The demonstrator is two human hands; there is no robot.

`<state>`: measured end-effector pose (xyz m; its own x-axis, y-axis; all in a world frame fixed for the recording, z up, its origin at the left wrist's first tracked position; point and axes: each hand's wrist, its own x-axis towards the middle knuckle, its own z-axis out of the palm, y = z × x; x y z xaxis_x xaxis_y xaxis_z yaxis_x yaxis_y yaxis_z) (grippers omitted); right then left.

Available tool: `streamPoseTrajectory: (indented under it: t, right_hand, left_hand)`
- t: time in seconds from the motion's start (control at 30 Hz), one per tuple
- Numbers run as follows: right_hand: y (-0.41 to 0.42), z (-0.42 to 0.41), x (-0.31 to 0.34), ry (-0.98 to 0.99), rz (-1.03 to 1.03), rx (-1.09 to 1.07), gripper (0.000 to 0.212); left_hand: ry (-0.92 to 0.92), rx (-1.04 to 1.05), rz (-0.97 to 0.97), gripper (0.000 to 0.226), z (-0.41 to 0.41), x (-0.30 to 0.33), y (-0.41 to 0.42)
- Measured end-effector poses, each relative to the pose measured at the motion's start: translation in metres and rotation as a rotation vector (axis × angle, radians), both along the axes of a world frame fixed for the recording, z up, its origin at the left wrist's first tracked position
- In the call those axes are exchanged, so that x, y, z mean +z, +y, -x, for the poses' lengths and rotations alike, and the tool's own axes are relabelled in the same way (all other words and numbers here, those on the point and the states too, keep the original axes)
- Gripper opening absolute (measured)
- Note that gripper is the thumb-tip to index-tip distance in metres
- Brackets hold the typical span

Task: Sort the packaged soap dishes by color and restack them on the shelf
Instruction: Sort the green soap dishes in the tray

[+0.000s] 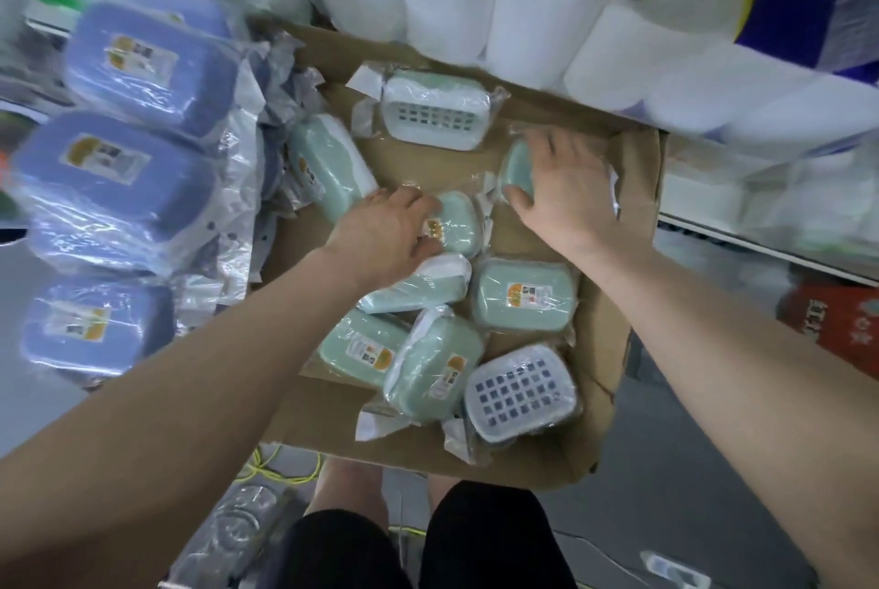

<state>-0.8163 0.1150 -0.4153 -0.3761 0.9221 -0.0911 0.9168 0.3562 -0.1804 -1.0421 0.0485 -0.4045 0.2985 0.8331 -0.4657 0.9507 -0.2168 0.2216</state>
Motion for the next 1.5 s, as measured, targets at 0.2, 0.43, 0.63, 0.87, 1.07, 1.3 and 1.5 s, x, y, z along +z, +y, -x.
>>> streamPoseTrajectory:
  t: [0.2, 0.43, 0.63, 0.87, 1.07, 1.3, 1.5]
  right_hand:
    - [0.016, 0.071, 0.009, 0.046, 0.019, 0.195, 0.084]
    - [0.018, 0.079, 0.008, -0.015, 0.061, 0.031, 0.062]
    - [0.006, 0.061, 0.005, -0.048, 0.221, 0.118, 0.072]
    - [0.014, 0.068, 0.007, 0.067, 0.551, 0.089, 0.077]
    - [-0.006, 0.046, 0.026, 0.124, 0.182, 0.046, 0.107]
    - [-0.017, -0.027, 0.024, -0.175, 0.001, -0.027, 0.087]
    - [-0.043, -0.022, 0.028, -0.170, -0.030, -0.076, 0.079]
  left_hand:
    - [0.060, 0.023, -0.052, 0.063, 0.010, 0.002, -0.018]
    - [-0.002, 0.097, -0.027, 0.055, 0.016, 0.011, -0.034]
    - [-0.033, 0.109, 0.030, 0.052, 0.021, 0.020, -0.041]
    - [-0.034, 0.117, 0.059, 0.055, 0.030, 0.015, -0.054]
    - [-0.111, 0.147, -0.090, 0.069, 0.027, 0.019, -0.072]
    - [-0.047, 0.161, 0.048, 0.060, 0.019, 0.020, -0.067]
    - [-0.117, 0.212, -0.087, 0.050, 0.020, 0.022, -0.048]
